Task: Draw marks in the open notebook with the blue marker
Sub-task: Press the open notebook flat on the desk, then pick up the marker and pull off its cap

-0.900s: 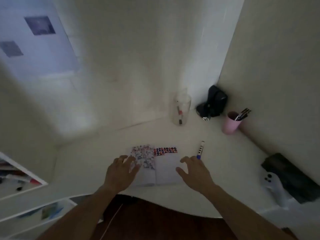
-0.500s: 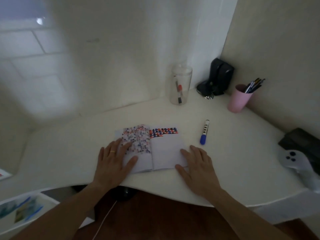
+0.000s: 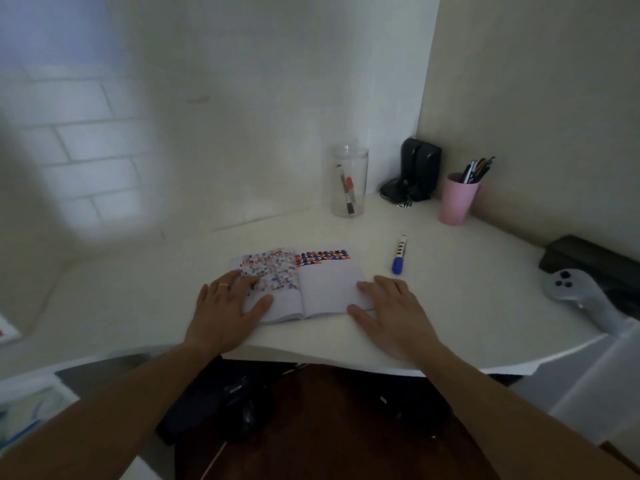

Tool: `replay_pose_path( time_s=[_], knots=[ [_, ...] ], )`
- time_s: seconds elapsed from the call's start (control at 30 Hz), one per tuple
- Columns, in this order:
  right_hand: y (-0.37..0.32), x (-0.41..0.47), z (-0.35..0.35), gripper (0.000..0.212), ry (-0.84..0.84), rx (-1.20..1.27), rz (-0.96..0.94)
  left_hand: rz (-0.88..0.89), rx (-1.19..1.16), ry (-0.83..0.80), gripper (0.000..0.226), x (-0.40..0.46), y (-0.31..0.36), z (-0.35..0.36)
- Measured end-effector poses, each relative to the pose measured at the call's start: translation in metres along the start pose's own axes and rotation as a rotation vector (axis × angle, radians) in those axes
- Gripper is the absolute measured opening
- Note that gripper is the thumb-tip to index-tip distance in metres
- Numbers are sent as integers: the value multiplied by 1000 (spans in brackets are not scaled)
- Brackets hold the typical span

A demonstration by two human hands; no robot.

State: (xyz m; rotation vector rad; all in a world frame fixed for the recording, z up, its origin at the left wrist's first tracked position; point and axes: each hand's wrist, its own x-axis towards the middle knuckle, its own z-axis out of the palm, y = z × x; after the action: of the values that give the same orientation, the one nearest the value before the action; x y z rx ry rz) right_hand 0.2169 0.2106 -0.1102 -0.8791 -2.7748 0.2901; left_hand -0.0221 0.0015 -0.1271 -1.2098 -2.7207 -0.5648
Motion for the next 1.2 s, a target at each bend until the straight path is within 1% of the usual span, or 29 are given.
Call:
replay_pose_path(
  time_s=[0.13,0.4,0.6,0.67,0.77,0.8,0.83,0.9,0.93,1.0,1.03,1.13,1.2],
  knots=[
    [-2,-2,1,63,18,-5,0,-8,-1,18,72,-2,-1,0],
    [-10,-11,-6,62,27,25,30,-3,45,53,67,-8,6,-8],
    [-8,-2,-6,64,29,-40,10,31,63,99,69,-2,0,0],
    [-6,1,-4,66,15,-64,-6,73,87,62,70,0,-2,0],
    [-2,13,-10,62,-34,-67,-13,107,142,-99,61,13,-1,-16],
    [-1,19,-13,58,-32,-33,-1,123,207,-140,61,19,1,-24],
    [0,26,-16,53,-4,-3,10,165,295,-116,64,27,4,-29],
    [4,44,-19,44,128,-26,29,289,455,51,75,43,13,-37],
    [5,54,-21,41,196,-66,53,342,491,99,78,50,20,-38],
    [8,74,-23,36,264,-134,125,387,513,122,77,63,32,-38],
    [9,84,-23,35,259,-165,164,392,505,101,78,71,37,-37],
    [15,114,-22,36,159,-277,269,395,455,47,80,100,48,-37],
    [16,130,-21,32,127,-314,317,410,456,21,79,121,52,-40]
  ],
)
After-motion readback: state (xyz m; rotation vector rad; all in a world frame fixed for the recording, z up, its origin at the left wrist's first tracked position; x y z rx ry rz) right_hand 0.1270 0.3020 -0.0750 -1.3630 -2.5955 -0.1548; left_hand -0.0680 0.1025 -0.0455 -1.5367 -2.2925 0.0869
